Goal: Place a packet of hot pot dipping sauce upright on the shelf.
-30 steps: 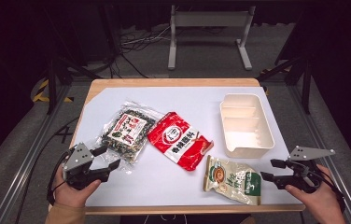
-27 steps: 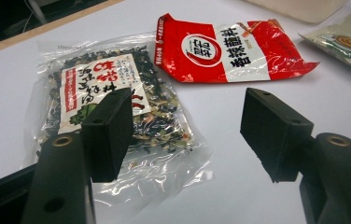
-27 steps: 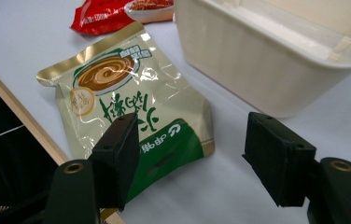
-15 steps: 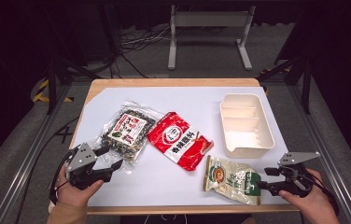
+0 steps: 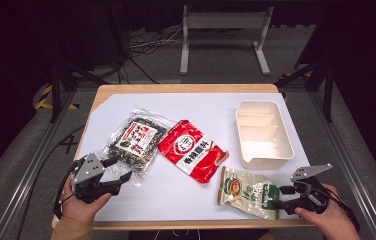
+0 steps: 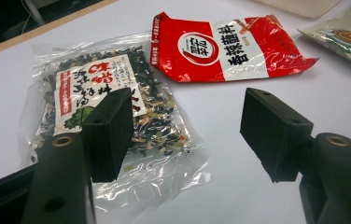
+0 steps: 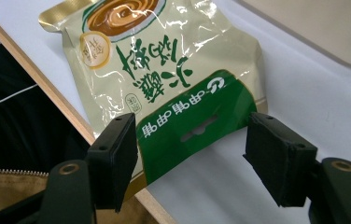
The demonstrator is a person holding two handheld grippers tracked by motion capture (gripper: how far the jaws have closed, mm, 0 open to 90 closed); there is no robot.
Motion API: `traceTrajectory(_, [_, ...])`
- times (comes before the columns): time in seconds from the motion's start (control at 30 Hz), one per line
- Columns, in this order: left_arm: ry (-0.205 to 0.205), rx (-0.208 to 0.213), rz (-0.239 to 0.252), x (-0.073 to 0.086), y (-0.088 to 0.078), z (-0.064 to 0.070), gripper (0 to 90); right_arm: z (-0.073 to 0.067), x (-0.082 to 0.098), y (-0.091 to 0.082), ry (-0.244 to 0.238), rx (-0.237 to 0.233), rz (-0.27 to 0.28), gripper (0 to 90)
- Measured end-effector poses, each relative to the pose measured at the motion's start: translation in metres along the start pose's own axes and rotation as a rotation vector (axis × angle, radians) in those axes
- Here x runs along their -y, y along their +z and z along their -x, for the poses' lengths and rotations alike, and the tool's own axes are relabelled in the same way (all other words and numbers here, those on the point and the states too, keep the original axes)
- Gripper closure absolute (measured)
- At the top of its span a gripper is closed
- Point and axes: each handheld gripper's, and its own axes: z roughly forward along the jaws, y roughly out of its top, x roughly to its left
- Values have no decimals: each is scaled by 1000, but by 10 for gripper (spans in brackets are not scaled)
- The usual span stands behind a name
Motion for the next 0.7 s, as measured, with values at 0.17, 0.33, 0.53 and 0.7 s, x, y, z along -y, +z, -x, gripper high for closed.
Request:
traceTrajectory(0.17, [0, 0, -1, 0, 0, 0, 351, 1, 1, 3, 16, -8, -26, 325])
traceTrajectory(0.33, [5, 0, 0, 0, 0, 0, 350, 2, 3, 3, 41, -15, -39, 318])
traceTrajectory(0.53, [3, 3, -2, 0, 2, 1, 350, 2, 4, 7, 47, -36, -60, 320])
traceTrajectory(0.7, [3, 3, -2, 0, 2, 0, 350, -1, 0, 10, 43, -58, -25, 365])
